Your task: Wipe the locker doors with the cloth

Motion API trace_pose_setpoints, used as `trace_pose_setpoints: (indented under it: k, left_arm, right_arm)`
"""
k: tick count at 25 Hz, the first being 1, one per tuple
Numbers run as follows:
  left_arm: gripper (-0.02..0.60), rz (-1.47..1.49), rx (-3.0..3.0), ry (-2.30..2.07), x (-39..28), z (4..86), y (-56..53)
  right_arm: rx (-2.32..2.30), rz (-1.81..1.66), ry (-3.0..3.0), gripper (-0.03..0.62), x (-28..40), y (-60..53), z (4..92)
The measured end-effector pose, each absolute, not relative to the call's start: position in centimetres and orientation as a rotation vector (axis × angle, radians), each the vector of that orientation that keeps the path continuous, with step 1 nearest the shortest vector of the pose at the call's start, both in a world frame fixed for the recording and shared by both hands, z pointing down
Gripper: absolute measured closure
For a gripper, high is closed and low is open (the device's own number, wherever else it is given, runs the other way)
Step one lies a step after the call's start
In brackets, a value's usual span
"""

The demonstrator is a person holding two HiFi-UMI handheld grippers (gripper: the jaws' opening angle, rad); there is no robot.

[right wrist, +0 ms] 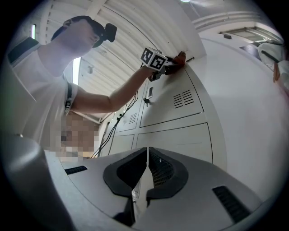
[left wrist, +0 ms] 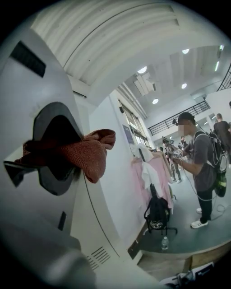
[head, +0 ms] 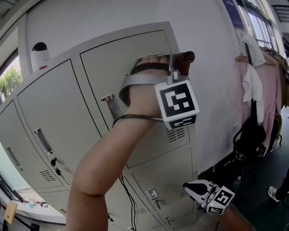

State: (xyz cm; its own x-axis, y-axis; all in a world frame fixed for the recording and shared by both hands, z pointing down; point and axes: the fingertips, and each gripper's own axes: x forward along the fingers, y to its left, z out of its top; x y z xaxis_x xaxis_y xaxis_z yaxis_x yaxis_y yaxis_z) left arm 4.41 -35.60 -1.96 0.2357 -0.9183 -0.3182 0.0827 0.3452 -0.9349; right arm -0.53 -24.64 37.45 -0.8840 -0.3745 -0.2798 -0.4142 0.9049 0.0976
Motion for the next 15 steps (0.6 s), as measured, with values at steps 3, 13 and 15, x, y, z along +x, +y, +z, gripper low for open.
trace_pose_setpoints:
  k: [3,13,15]
  left_arm:
    - [0.499,-0.765,-1.041,1.147,3.9,-3.4,-35.2]
    - [0.499,-0.608,-1.12,1.522,-14.9,-10.8,-27.3]
    - [0.499,-0.619,-1.152,1.569,-17.9,-10.5,-25.8]
  right_arm:
    - [-0.61,0.184,2.805,0.571,0.4,-24.5,37.8]
    - [-0.428,0.221,2.861,0.571,-3.6,-24.6,36.6]
    - [-0.368,0.224,2.878,0.571,-5.2,-24.4,36.5]
